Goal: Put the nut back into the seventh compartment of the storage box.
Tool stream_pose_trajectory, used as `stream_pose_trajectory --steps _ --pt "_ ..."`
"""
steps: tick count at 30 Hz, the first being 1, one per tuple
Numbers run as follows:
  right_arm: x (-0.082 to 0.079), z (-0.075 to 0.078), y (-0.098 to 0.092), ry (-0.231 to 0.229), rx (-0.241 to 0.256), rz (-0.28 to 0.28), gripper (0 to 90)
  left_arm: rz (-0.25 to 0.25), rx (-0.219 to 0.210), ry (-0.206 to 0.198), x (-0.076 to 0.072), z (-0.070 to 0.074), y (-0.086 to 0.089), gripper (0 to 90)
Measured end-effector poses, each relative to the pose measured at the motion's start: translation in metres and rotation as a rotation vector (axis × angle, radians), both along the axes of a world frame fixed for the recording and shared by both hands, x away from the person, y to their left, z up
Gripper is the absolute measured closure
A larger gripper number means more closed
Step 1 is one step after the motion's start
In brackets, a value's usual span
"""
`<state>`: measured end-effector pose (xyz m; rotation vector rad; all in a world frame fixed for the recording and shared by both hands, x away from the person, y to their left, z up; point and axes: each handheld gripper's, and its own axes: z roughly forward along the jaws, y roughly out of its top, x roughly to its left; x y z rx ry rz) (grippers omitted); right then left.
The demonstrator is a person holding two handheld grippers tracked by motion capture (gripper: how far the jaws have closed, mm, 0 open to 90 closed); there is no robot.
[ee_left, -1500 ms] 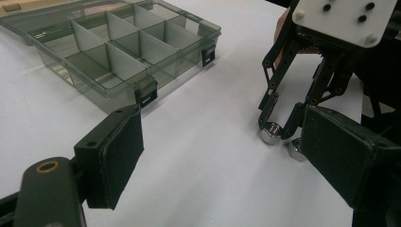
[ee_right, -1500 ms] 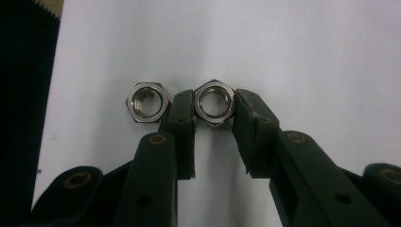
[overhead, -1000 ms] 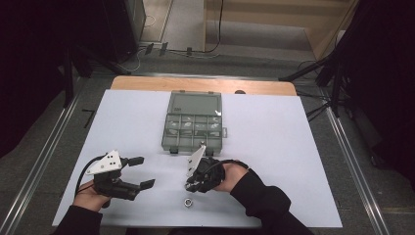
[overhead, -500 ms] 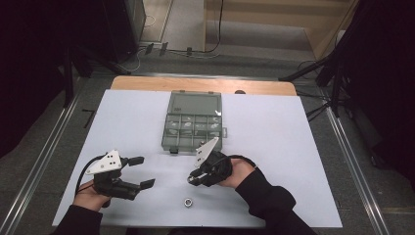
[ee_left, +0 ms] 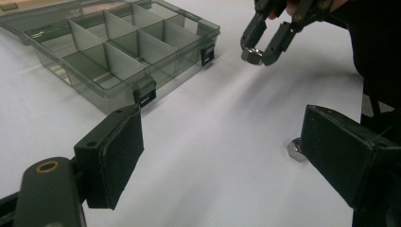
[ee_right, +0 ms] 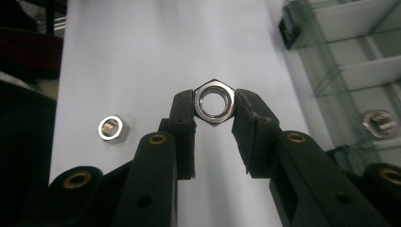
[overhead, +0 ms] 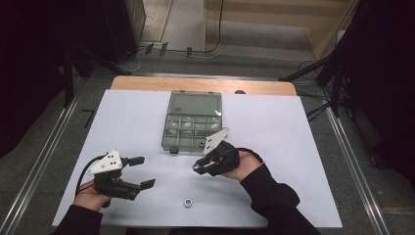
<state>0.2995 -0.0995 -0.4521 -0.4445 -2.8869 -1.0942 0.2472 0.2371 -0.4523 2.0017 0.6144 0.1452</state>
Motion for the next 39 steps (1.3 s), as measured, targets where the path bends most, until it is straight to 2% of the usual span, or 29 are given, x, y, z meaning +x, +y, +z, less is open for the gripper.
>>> stream_pose_trajectory --steps 5,9,15,23,30,39 --pt "0.007 0.003 -0.007 0.005 0.026 -0.04 71.5 0.0 0.0 0.001 0.0 0.0 0.0 14.7" --pt "0.014 0.004 -0.01 -0.011 0.028 -0.067 71.5 -0.002 0.002 0.001 0.0 0.0 -0.001 14.7" --pt "0.023 0.003 -0.014 -0.004 0.05 -0.114 71.5 -0.005 0.007 0.0 0.0 -0.001 -0.001 14.7" --pt "0.035 0.005 -0.017 -0.005 0.06 -0.174 71.5 -0.002 0.01 0.0 0.0 -0.001 -0.001 14.7" --pt "0.042 0.006 -0.016 -0.04 0.064 -0.236 71.5 -0.003 0.013 0.005 0.0 -0.001 -0.001 14.7" --pt "0.054 0.0 -0.016 -0.034 0.065 -0.32 71.5 -0.003 0.018 0.005 0.0 -0.002 -0.001 14.7"
